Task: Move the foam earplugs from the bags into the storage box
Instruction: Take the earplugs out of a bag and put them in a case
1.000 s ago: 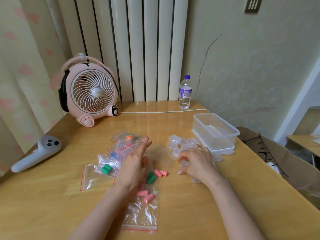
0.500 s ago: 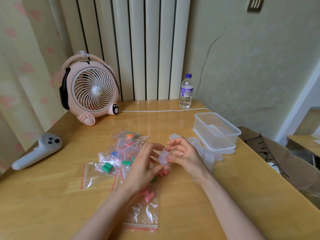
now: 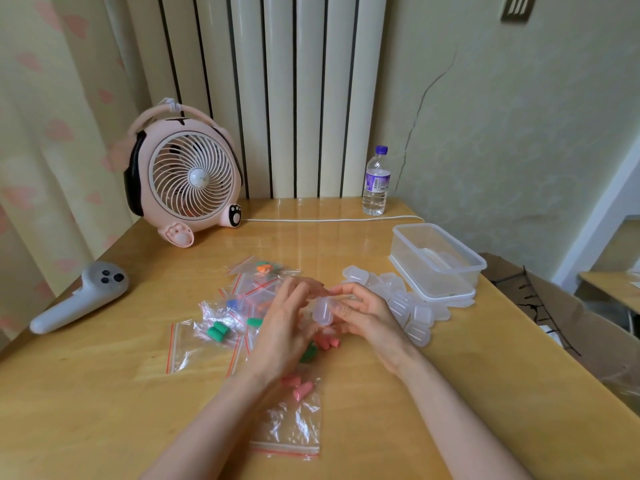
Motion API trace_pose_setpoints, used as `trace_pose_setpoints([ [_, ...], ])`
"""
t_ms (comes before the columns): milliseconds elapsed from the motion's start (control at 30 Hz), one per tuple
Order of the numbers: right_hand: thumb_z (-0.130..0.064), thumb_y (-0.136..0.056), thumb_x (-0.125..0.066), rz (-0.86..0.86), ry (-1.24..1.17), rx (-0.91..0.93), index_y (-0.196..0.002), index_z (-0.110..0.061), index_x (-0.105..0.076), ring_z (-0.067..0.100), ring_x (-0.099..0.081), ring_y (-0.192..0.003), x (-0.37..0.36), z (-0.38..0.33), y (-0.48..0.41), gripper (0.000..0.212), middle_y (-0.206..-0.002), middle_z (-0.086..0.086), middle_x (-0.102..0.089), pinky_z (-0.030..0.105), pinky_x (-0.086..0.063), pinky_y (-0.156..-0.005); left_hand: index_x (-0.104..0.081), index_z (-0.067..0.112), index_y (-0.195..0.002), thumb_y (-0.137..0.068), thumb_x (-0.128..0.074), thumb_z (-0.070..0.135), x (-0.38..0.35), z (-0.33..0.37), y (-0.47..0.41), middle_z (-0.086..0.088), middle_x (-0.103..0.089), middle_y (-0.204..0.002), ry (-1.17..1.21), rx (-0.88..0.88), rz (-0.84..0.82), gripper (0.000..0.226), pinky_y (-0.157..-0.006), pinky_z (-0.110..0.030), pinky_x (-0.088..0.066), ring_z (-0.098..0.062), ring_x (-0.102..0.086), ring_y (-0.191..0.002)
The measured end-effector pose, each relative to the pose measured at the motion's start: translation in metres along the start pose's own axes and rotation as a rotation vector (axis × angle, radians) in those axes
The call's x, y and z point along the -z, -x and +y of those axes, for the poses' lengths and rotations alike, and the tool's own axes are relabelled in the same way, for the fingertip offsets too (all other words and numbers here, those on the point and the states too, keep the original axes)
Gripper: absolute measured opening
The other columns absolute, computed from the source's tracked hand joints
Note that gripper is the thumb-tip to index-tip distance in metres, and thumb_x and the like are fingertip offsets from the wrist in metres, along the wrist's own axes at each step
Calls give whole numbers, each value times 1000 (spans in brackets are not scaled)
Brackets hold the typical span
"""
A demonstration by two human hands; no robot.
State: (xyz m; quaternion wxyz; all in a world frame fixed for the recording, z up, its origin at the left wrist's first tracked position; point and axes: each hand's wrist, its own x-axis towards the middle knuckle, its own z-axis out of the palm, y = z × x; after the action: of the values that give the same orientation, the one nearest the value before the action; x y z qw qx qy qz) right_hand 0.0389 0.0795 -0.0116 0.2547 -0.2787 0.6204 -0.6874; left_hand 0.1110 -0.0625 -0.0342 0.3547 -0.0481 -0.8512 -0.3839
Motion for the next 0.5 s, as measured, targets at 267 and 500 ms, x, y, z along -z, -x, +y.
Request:
trace_pose_setpoints([
  [267, 1, -75, -72, -31, -2, 25, -111, -10, -55, 13, -65, -79, -2, 2, -2, 40, -96, 7, -67, 25, -53, -65, -54, 29, -96, -67, -63, 58, -2, 1, 2, 15, -55, -96, -40, 102, -11, 42, -76, -23, -45, -9, -55, -92],
  [500, 2, -75, -72, 8, 98, 81, -106, -15, -57, 14, -65, -81, -4, 4, -3, 38, -97, 7, -62, 31, -55, -69, -54, 19, -90, -70, -78, 38, 2, -1, 1, 6, -56, -91, -78, 147, 7, 36, -63, -12, -41, -3, -55, -77],
])
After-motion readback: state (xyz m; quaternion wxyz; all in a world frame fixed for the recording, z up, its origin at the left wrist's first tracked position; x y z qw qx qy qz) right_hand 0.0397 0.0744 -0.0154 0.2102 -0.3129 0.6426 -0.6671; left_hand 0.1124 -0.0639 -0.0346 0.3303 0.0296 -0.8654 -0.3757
